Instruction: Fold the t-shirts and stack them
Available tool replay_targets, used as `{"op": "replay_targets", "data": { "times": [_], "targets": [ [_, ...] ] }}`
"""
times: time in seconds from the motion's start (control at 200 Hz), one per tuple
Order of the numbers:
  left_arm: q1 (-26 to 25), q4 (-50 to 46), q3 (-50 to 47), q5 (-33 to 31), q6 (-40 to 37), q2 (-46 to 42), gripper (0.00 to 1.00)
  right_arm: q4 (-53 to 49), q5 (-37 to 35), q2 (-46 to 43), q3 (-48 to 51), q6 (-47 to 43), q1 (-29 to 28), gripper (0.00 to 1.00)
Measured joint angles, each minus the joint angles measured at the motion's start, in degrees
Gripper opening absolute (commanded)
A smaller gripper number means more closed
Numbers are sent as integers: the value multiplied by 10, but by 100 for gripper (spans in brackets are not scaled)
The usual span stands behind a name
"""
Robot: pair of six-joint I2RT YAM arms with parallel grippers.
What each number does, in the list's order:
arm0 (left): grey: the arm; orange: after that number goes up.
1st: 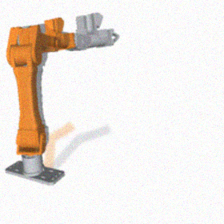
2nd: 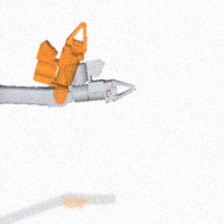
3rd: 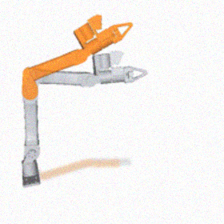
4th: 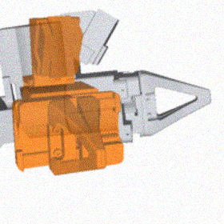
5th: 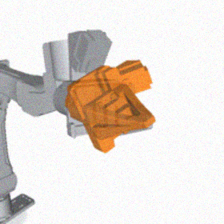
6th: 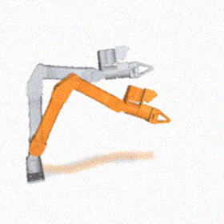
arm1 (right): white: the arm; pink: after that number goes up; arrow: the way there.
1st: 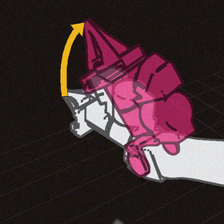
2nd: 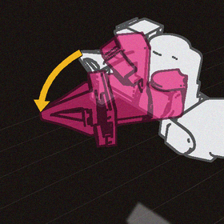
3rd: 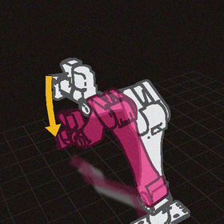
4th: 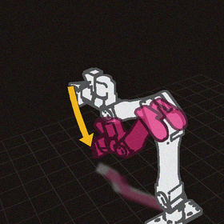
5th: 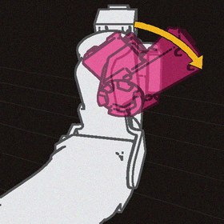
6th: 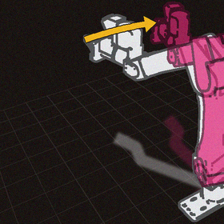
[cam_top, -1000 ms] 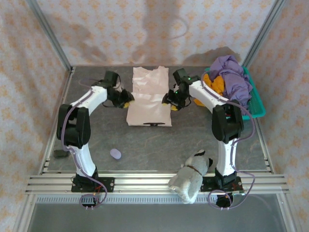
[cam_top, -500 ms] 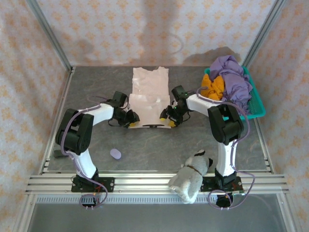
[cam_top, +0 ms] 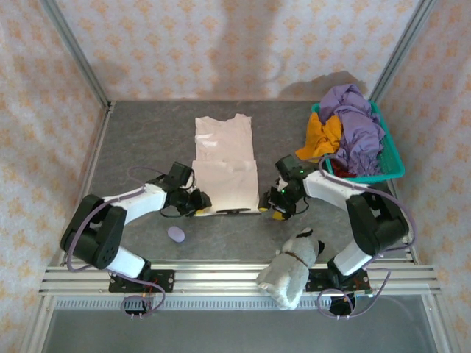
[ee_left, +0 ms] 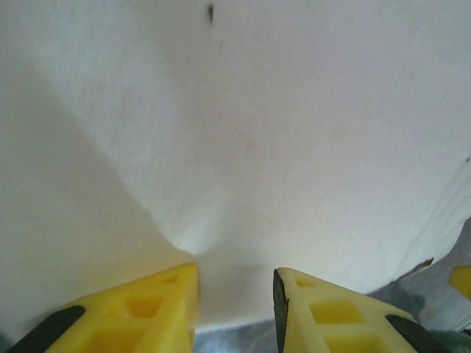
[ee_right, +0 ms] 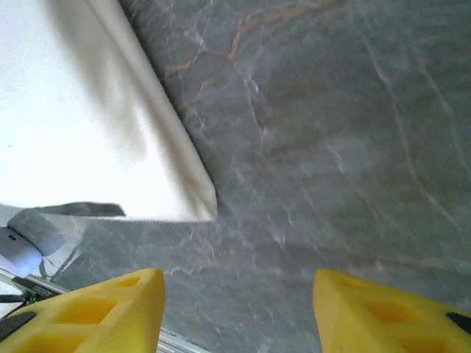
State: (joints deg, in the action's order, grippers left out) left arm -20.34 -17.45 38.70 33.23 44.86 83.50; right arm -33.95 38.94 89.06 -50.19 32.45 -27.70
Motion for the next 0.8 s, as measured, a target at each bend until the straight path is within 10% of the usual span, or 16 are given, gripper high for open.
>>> {"op": "replay_targets", "data": {
  "times": [0.295, 0.796],
  "targets": [
    [-2, -114, 9, -69, -7, -126, 38, -7, -6, -9, -5, 3, -2, 51],
    [29, -172, 24, -70, -63, -41, 29, -9, 17, 83, -67, -8, -11, 44]
  ]
}}
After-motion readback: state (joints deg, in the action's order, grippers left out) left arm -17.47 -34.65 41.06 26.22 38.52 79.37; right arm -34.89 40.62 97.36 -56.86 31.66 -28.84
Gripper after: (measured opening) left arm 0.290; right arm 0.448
